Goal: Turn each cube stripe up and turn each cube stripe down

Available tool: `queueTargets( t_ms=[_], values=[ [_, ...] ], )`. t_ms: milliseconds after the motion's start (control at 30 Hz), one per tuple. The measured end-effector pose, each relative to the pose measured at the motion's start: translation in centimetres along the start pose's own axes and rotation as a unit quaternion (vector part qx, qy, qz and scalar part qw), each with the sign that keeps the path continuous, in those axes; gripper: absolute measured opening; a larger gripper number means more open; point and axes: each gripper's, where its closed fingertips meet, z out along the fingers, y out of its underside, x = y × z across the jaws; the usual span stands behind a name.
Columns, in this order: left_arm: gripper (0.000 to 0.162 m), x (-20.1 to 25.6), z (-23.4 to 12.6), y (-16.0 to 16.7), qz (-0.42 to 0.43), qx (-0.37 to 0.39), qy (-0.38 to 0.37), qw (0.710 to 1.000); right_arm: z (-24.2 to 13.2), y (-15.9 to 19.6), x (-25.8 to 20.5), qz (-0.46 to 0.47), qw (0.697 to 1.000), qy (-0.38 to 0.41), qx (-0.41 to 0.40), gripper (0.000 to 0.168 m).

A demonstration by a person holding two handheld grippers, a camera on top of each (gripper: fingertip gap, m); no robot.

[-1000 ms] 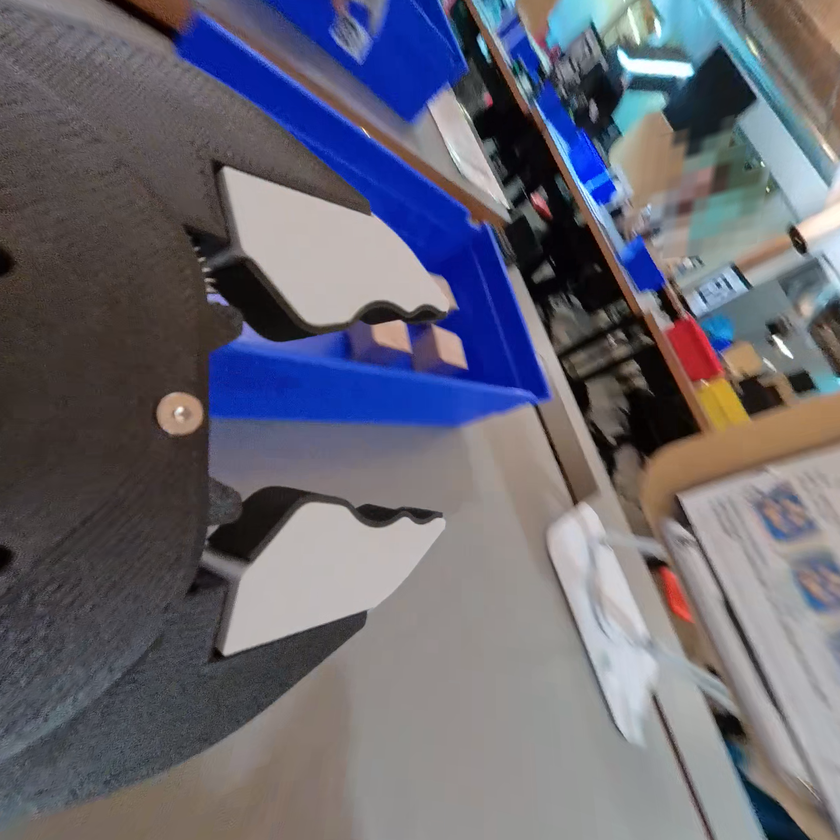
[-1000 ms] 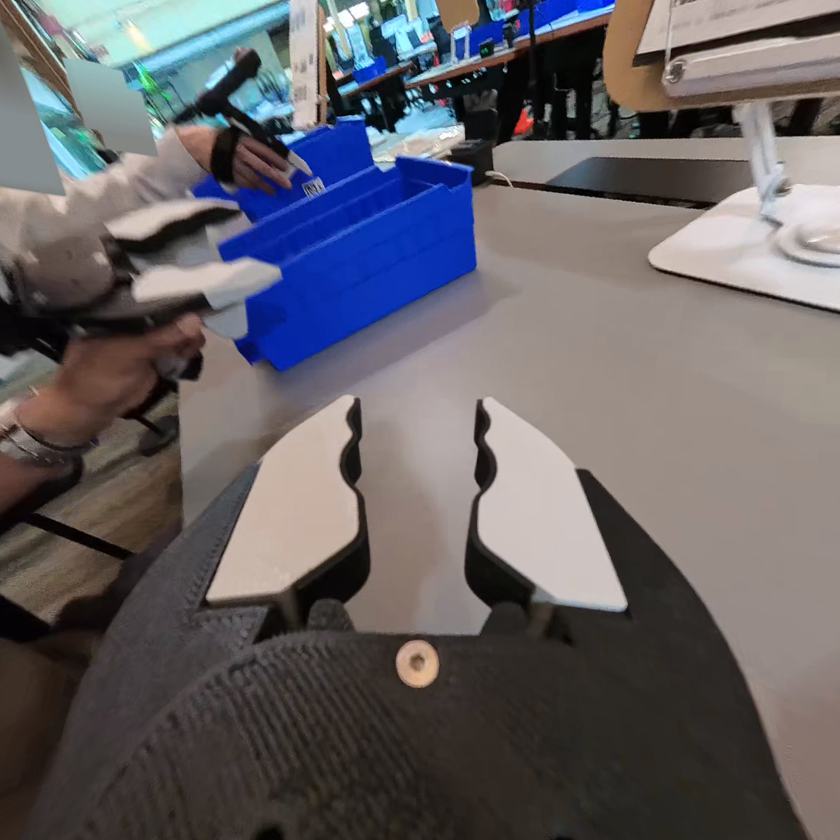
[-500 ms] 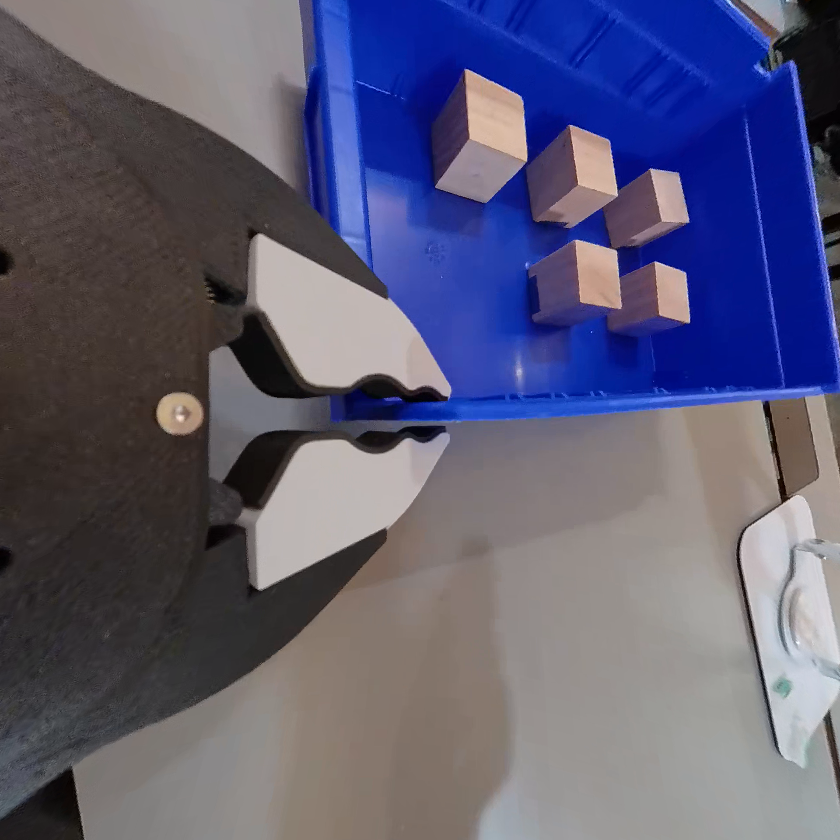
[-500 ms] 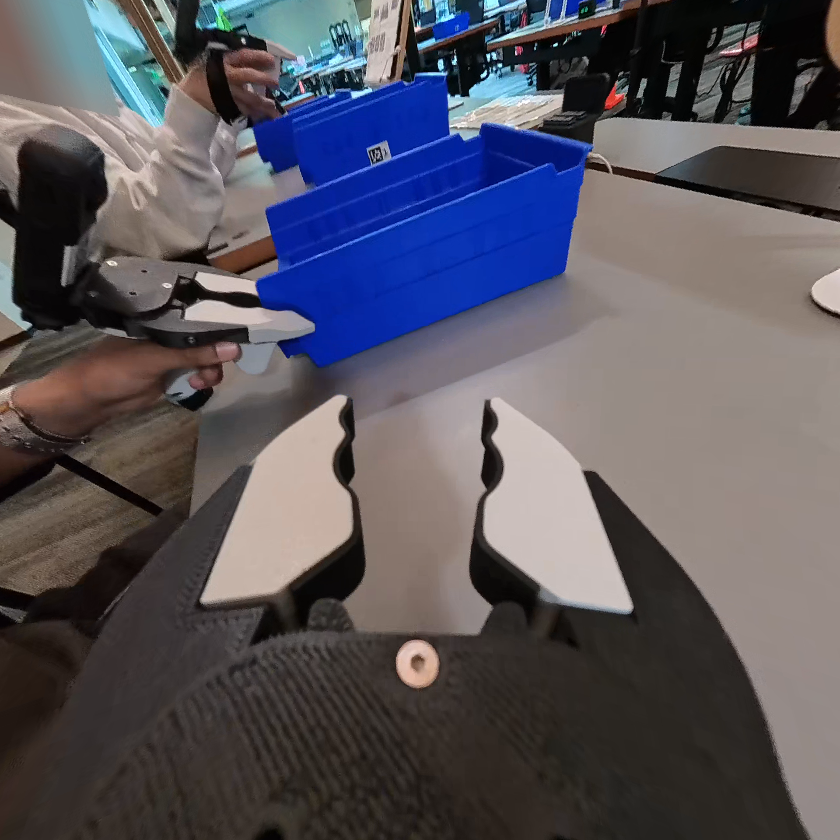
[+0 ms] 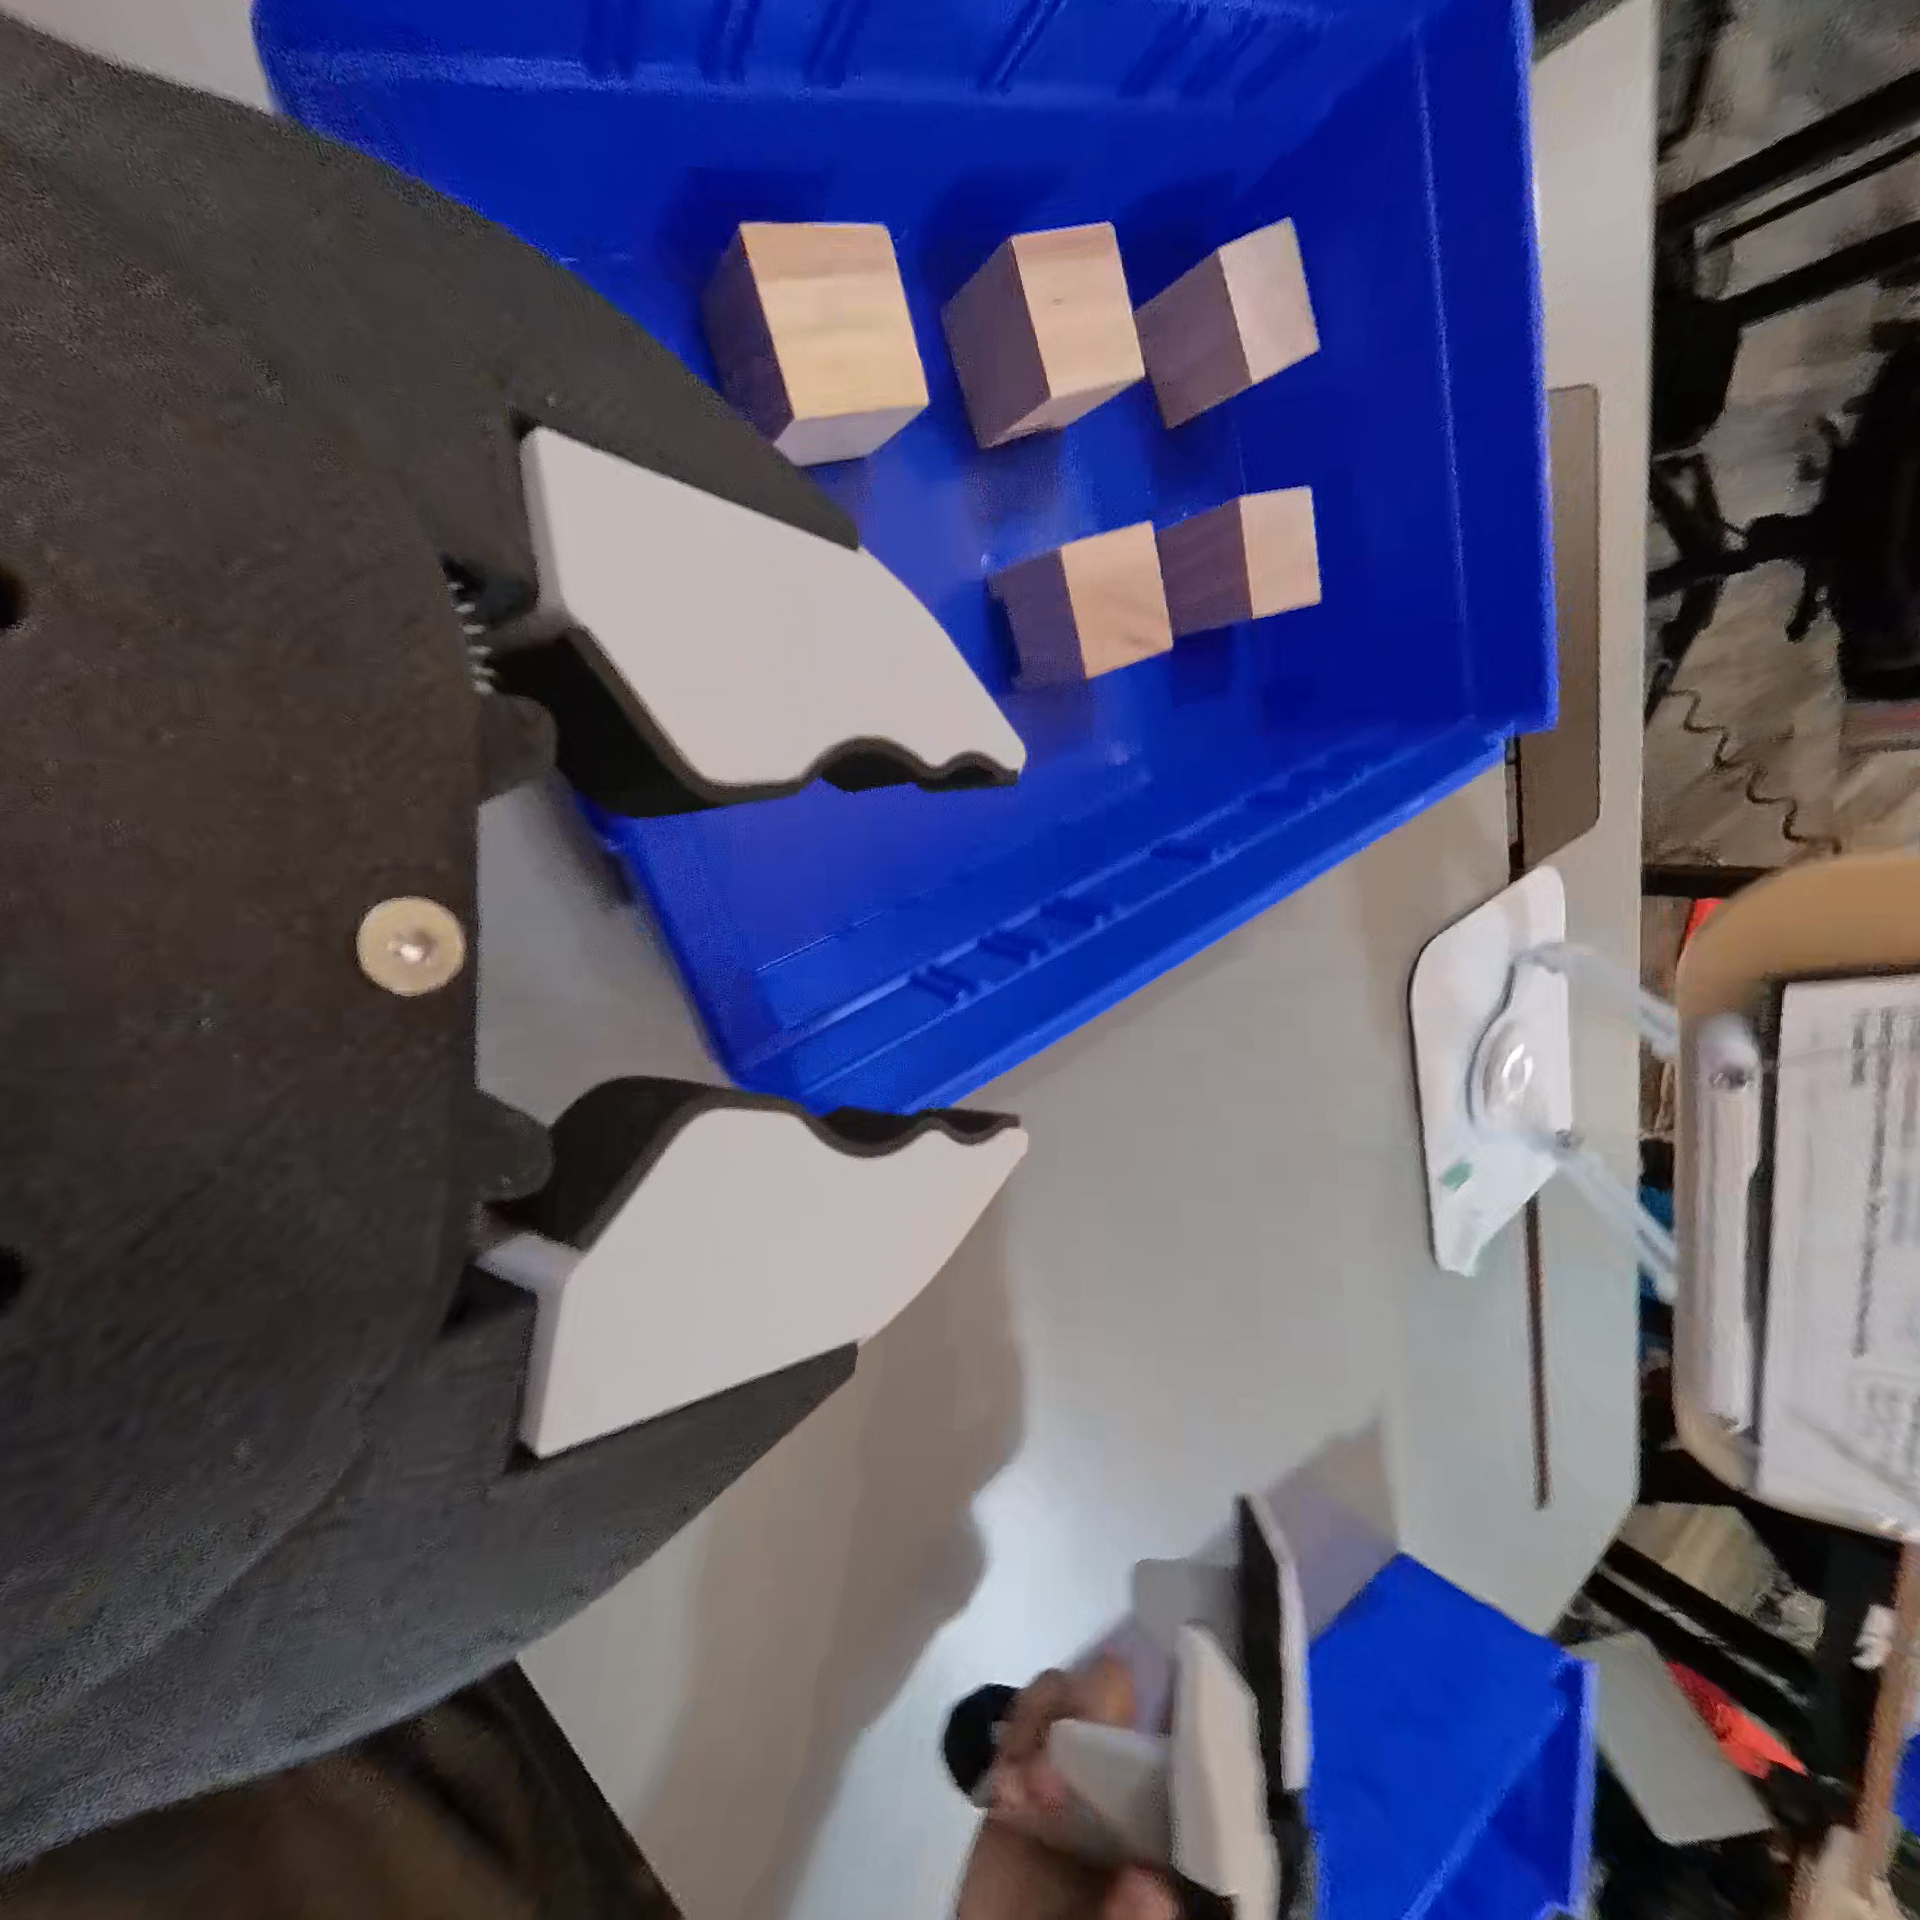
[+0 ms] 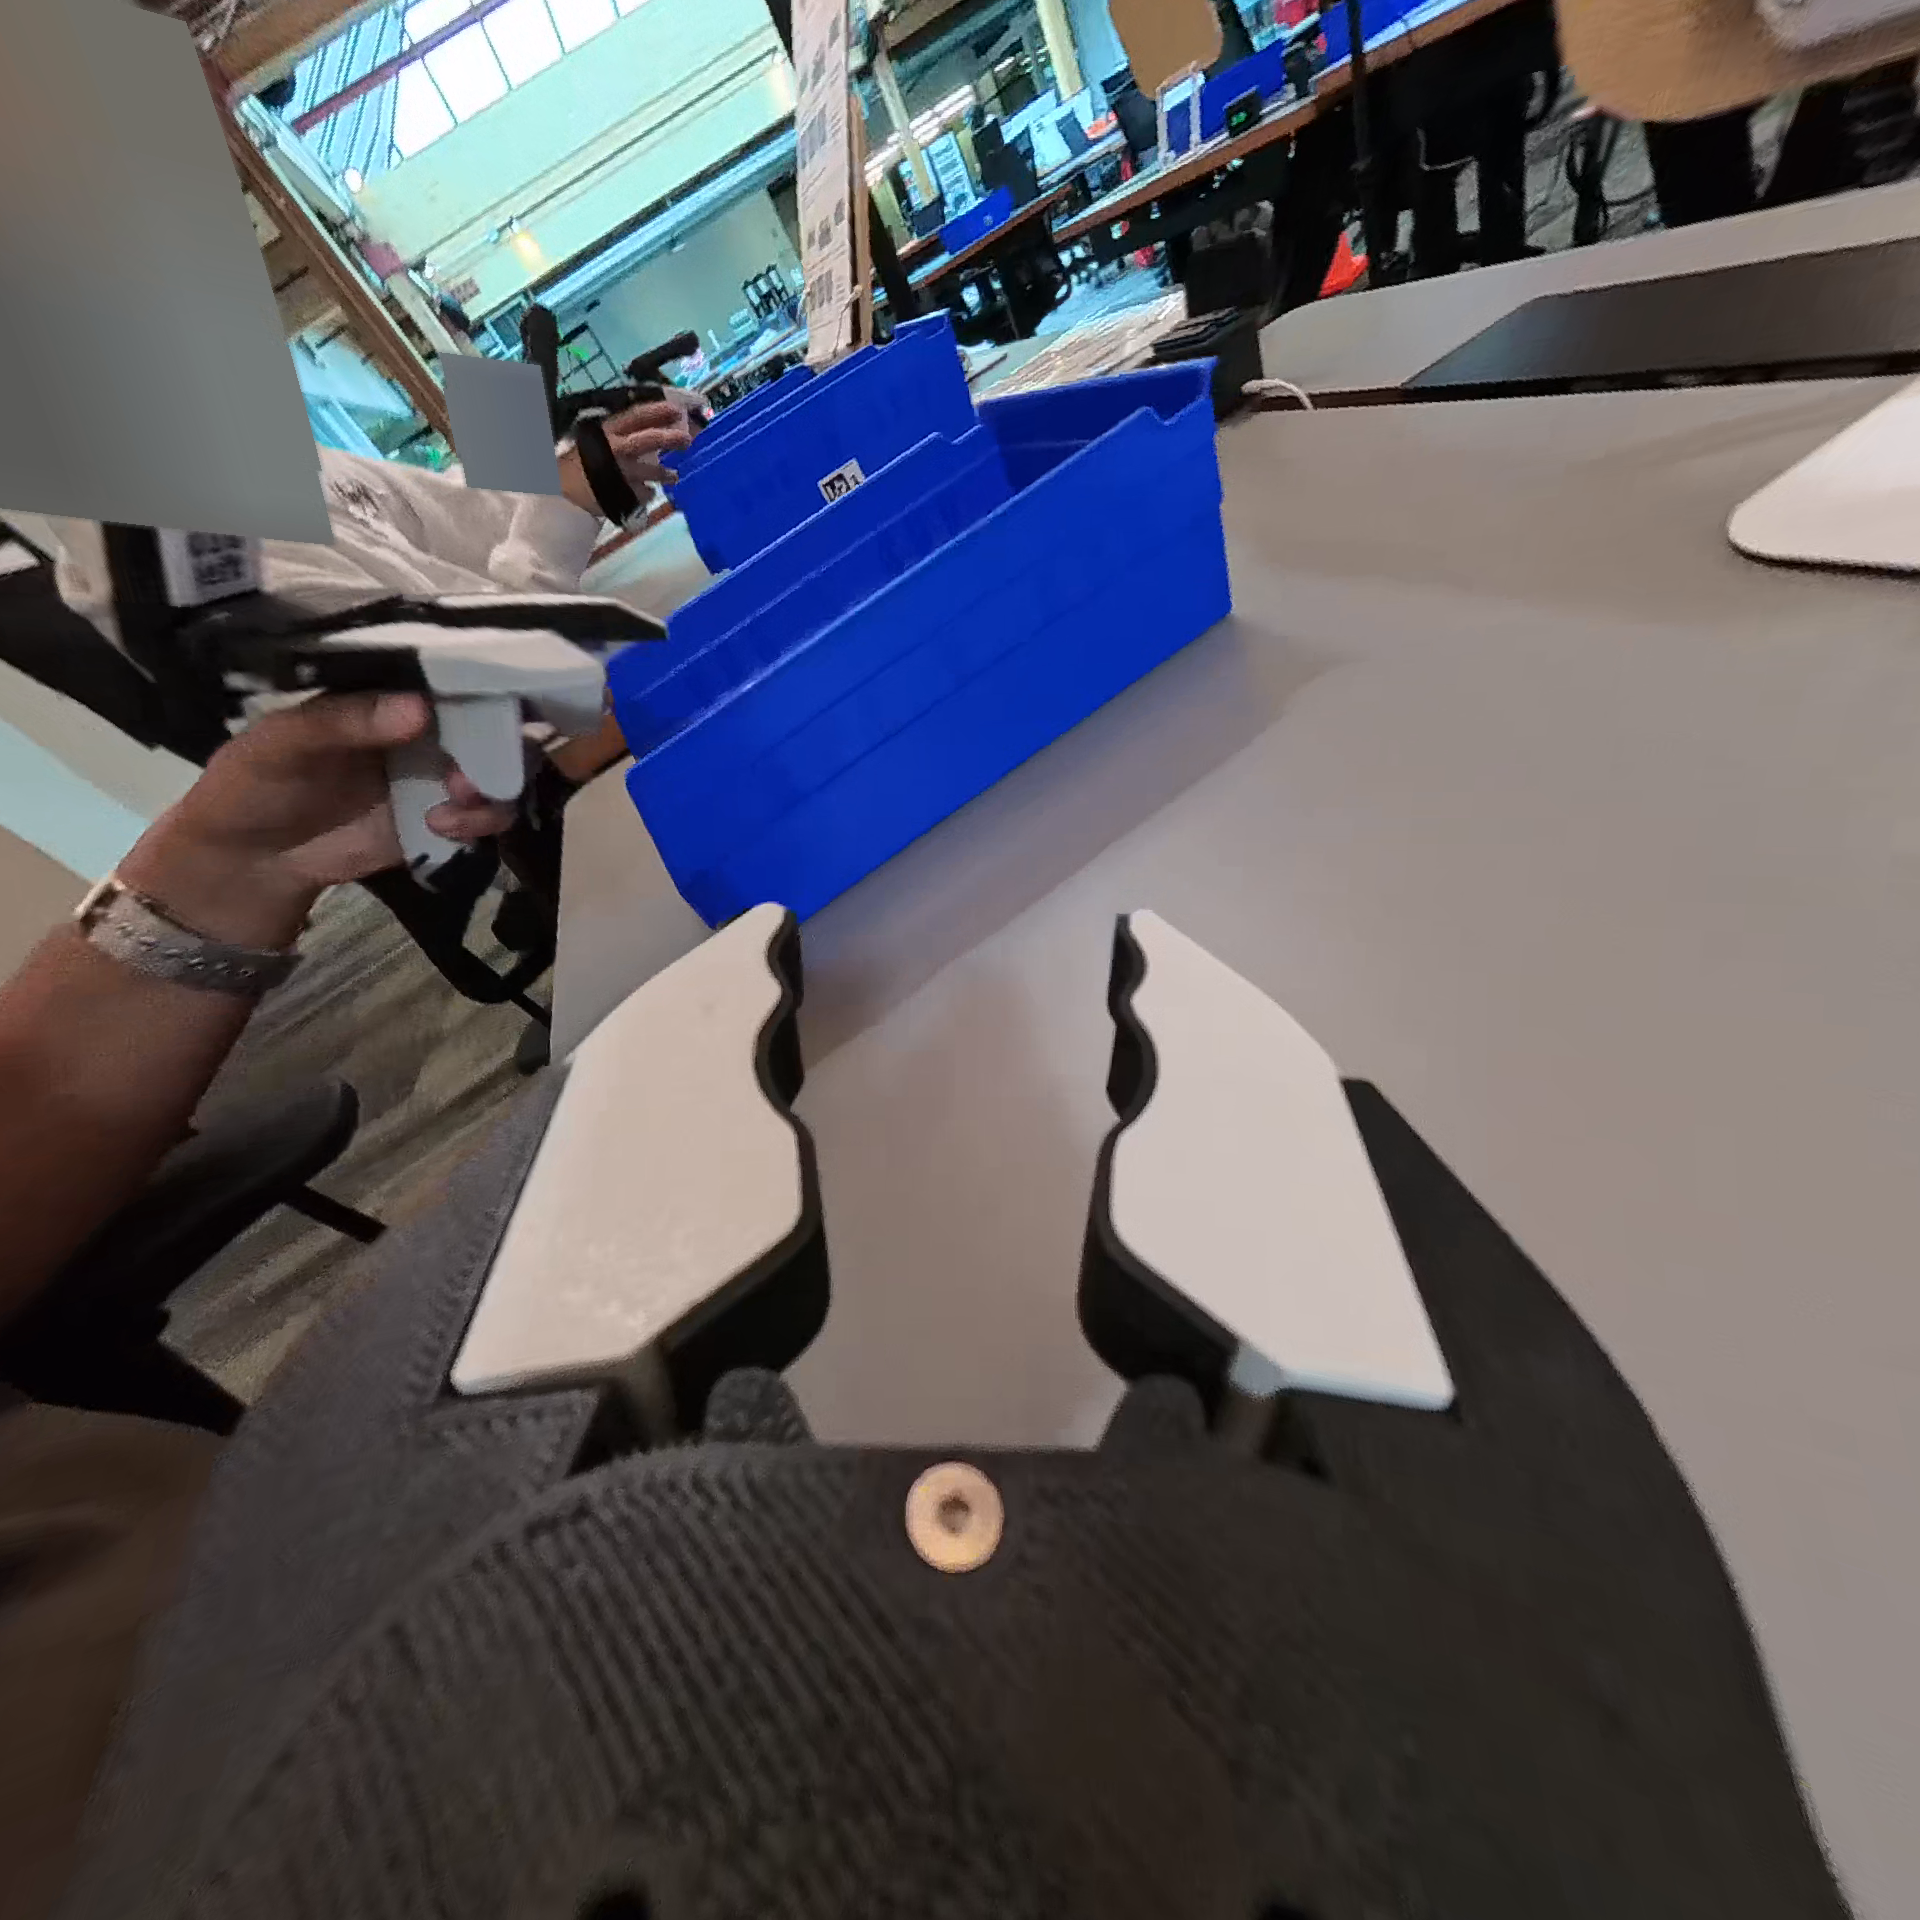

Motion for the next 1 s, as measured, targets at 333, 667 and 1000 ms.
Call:
queueTargets(
  t_ms=[333, 667, 1000],
  values=[
    [0.076, -8.3, 9.6, 3.3, -0.102, -0.19, -0.099, 0.971, -8.2, -2.3, -1.8, 0.064, 0.991, -0.015, 0.113, 0.058],
    [0.049, -11.8, 13.0, 4.7, -0.034, -0.306, -0.183, 0.934, -15.3, -1.7, -0.9, 0.079, 0.98, 0.061, 0.172, 0.057],
    [0.045, -0.8, 7.6, -15.2, -0.063, 0.092, 0.047, 0.993, -15.5, -0.9, -0.6, 0.081, 0.98, 0.073, 0.165, 0.055]
  ],
)
